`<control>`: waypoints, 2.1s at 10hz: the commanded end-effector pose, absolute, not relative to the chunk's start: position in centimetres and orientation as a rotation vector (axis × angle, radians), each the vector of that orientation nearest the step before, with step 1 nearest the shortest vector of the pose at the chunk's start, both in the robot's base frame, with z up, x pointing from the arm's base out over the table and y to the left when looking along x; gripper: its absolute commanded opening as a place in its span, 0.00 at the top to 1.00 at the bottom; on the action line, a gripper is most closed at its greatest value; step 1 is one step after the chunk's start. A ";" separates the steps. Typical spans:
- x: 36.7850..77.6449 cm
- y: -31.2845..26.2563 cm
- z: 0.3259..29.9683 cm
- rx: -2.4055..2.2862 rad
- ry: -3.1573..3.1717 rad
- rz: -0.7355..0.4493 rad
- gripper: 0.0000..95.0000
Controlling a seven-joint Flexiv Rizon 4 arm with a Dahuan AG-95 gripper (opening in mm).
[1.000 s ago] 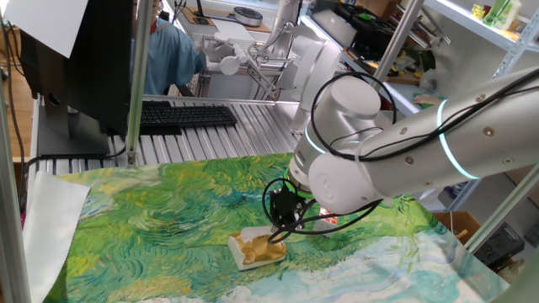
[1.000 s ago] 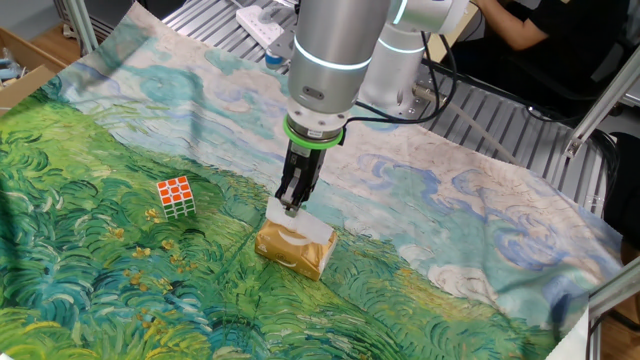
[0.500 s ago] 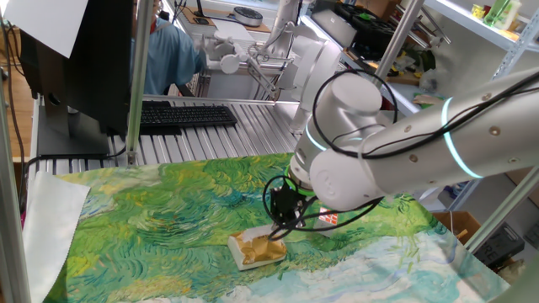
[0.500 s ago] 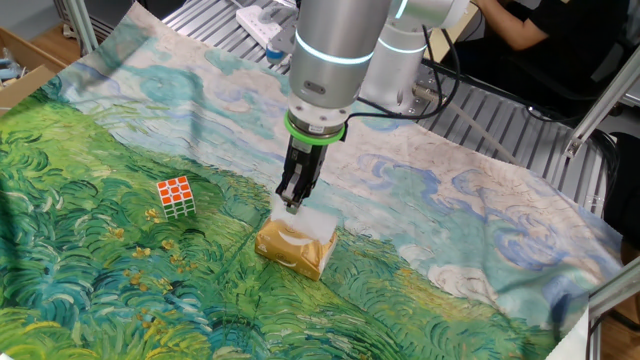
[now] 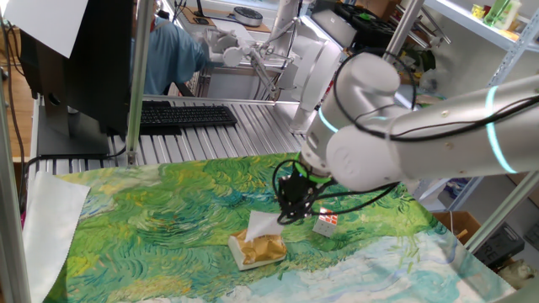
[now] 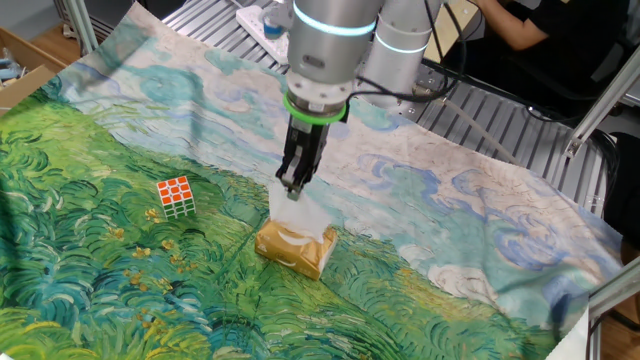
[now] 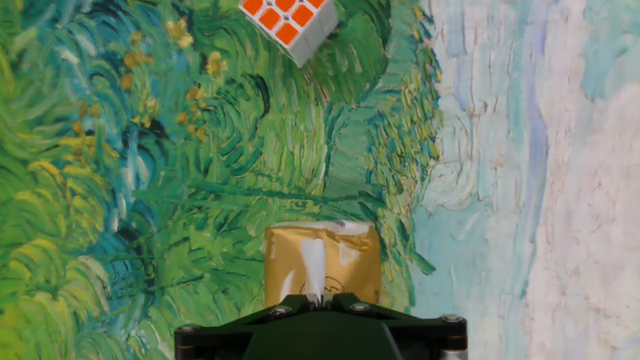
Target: Pull out a napkin
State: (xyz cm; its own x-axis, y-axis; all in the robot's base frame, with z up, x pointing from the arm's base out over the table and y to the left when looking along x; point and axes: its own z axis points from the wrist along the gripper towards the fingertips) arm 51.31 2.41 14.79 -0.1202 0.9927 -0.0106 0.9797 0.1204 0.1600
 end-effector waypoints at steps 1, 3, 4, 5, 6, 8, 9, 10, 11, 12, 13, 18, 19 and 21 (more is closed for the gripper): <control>50.8 2.3 16.3 2.012 2.267 0.177 1.00; 50.1 2.1 18.1 2.018 2.280 0.193 1.00; 49.7 1.9 18.9 2.028 2.290 0.216 1.00; 49.6 1.8 19.2 2.027 2.292 0.217 1.00; 49.2 1.6 20.1 2.016 2.305 0.209 1.00; 48.6 1.2 21.2 2.007 2.318 0.204 1.00; 48.3 1.0 21.6 2.003 2.325 0.204 1.00; 48.0 0.6 22.1 2.001 2.340 0.220 1.00; 47.8 0.4 22.4 2.000 2.344 0.225 1.00; 47.7 0.3 22.7 1.997 2.345 0.221 1.00; 47.4 0.1 23.0 1.993 2.349 0.220 1.00; 47.0 0.1 23.5 1.962 2.372 0.227 1.00; 47.0 0.1 23.5 1.953 2.379 0.228 1.00; 47.0 0.1 23.5 1.952 2.381 0.231 1.00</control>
State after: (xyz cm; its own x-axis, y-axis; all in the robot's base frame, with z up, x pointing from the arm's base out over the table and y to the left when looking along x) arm 46.99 0.03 23.49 -0.1980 0.9789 0.0507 0.9706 0.1886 0.1493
